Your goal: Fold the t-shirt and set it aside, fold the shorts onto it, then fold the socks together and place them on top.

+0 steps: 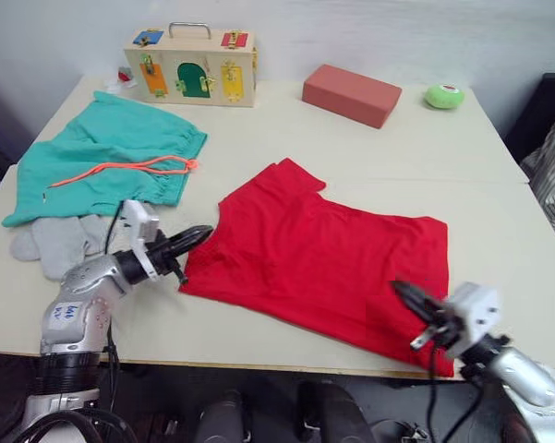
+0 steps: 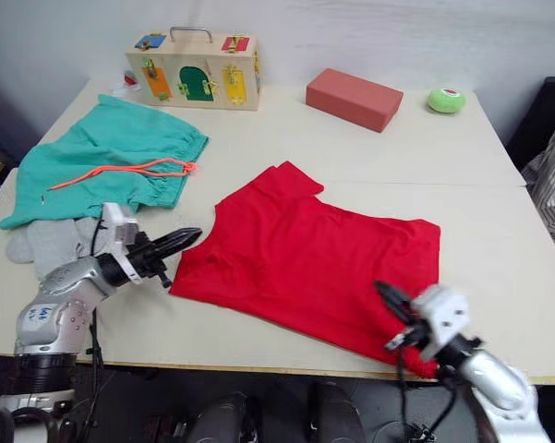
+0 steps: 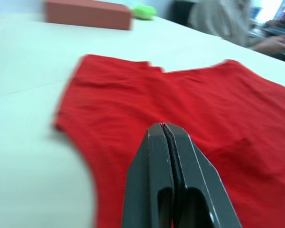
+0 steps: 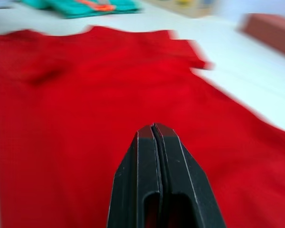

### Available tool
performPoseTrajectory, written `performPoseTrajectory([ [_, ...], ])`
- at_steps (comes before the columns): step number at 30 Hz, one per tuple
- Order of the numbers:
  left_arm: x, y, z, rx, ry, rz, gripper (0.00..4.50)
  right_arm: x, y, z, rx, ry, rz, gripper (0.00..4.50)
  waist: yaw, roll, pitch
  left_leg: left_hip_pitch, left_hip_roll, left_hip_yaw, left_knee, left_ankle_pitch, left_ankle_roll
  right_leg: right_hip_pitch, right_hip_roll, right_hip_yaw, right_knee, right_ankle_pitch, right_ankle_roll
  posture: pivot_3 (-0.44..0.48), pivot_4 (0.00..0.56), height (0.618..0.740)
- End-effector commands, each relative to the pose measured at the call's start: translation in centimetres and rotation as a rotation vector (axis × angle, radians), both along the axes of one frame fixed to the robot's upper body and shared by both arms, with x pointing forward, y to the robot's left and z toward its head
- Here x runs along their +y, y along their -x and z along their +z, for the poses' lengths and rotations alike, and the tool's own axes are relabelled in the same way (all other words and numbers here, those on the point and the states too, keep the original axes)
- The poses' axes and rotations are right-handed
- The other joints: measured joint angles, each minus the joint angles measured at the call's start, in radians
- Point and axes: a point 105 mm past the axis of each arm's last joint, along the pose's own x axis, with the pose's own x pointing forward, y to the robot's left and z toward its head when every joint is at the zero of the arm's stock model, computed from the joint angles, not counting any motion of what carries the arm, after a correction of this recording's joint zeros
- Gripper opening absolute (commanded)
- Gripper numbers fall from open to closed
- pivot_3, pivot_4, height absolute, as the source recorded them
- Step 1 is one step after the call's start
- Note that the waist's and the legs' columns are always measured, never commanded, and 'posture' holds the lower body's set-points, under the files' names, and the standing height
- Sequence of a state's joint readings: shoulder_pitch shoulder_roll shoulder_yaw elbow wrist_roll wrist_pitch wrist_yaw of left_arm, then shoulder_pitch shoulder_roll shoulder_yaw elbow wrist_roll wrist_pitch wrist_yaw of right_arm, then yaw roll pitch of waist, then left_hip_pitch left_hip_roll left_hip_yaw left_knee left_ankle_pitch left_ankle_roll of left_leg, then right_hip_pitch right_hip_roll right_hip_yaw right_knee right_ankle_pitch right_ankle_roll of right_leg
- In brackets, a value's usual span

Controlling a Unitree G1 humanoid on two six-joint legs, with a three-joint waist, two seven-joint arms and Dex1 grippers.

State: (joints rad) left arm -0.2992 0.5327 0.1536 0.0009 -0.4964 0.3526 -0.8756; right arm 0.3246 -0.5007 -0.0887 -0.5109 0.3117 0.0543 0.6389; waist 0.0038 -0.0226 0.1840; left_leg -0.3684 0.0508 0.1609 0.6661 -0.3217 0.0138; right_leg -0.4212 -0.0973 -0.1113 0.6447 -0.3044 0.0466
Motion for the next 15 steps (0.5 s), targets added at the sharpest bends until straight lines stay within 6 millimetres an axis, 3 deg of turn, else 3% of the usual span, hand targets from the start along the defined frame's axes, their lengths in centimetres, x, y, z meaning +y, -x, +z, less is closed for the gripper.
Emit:
performPoseTrajectory([
  [1,-2.4,0.5,-1.7,-0.048,-0.135,-0.082,0.02,2.3,0.0,-1.3,0.016,0.034,0.039,0.0,0.0,0.0,0.0,0.0,-0.001,0.0,0.0,0.0,0.001,0.0,-0.001,0.0,0.0,0.0,0.0,0.0,0.15,0.74],
  [6,-2.9,-0.2,-4.4,-0.038,-0.213,-0.041,0.02,2.5,-0.2,-3.5,0.044,0.088,0.038,0.0,-0.006,-0.001,0.0,0.0,-0.001,0.002,0.001,0.0,0.002,0.0,-0.001,0.0,-0.001,0.0,0.001,0.0,0.15,0.74],
  [10,-1.4,-1.1,-5.5,-0.036,-0.231,0.05,0.02,-0.6,-0.2,-4.7,0.063,0.116,-0.038,0.0,-0.007,-0.001,0.0,0.001,0.0,0.002,0.0,0.0,0.001,0.0,0.0,0.0,0.0,0.0,0.001,0.0,0.15,0.74],
  [12,-0.6,-1.4,-5.4,-0.042,-0.222,0.083,0.02,-2.4,0.0,-4.7,0.069,0.107,-0.074,0.0,-0.006,-0.001,-0.001,0.001,0.0,0.002,0.0,0.0,0.002,0.0,-0.001,0.0,0.0,0.0,0.001,0.0,0.15,0.74],
  [15,0.7,-0.6,-1.9,-0.11,-0.089,0.023,0.02,-5.0,0.3,-1.9,0.032,0.055,-0.081,0.0,-0.007,-0.001,0.0,0.001,0.0,0.002,0.0,0.001,0.002,0.0,-0.001,0.0,0.001,0.0,0.001,0.0,0.15,0.74],
])
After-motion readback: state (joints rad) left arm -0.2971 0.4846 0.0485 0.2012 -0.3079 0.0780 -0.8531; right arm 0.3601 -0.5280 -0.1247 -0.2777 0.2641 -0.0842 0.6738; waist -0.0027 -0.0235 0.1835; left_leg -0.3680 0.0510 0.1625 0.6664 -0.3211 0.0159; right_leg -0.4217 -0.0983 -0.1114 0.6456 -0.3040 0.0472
